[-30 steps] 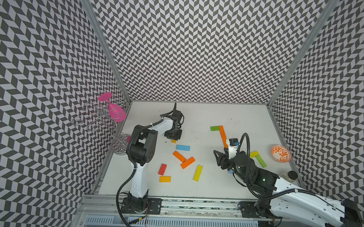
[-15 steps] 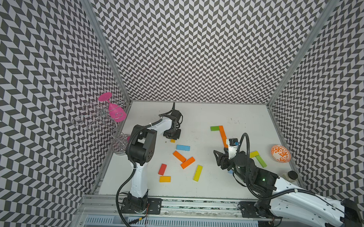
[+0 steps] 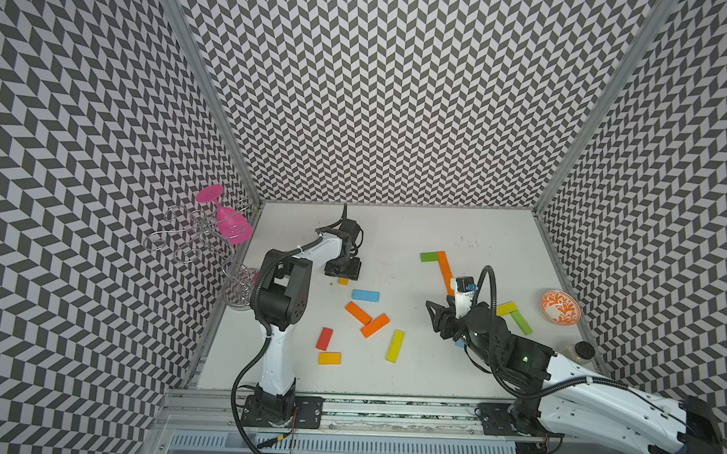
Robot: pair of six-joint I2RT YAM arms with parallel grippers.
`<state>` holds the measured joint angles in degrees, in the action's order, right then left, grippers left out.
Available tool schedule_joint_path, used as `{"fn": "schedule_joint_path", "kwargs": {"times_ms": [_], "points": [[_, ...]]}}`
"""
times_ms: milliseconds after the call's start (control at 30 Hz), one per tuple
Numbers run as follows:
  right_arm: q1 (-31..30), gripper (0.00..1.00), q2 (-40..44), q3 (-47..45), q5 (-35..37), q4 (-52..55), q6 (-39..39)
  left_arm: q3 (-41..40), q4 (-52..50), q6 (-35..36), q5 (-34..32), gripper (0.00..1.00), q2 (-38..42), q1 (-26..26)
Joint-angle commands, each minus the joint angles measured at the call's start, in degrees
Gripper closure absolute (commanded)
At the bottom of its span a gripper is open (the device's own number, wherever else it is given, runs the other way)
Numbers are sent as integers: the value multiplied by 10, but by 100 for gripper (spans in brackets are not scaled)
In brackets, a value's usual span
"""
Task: Assemble a giraffe with building blocks
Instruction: Assemble the building block at the center of the board, then pick up the building block from the center of the board.
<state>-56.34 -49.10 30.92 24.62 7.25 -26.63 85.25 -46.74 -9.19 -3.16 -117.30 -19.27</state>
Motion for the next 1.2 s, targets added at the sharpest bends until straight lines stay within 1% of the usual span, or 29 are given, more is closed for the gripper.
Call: {"fn": "schedule_joint_path", "kwargs": {"times_ms": [0,133,300,367,433,533,633,800,967,1167], "points": [[2,35,-2,18,1,-21,-9,35,-8,-4,12,27,33,-11],[2,35,-2,26,3,-11,-10,80,-24,-9,8,24,65,-21],[2,35,-2,39,8,0,-10,134,-54,-16,-22,24,131,-26],[2,35,-3,42,10,2,-10,138,-60,-17,-33,24,160,-25],[3,35,-7,45,10,2,-11,124,-60,-16,-36,24,195,-23],[2,36,-15,51,10,3,-12,68,-44,-15,-33,24,259,-19],[3,36,-24,55,4,2,-14,-9,-23,-21,-15,24,326,-12],[2,36,-44,62,-10,-4,-15,-114,-6,-45,25,25,399,-7],[2,36,-63,60,-24,-20,-16,-199,43,-75,78,24,424,-8],[2,36,-83,68,-47,-16,-15,-259,73,-102,93,22,398,-37]]}}
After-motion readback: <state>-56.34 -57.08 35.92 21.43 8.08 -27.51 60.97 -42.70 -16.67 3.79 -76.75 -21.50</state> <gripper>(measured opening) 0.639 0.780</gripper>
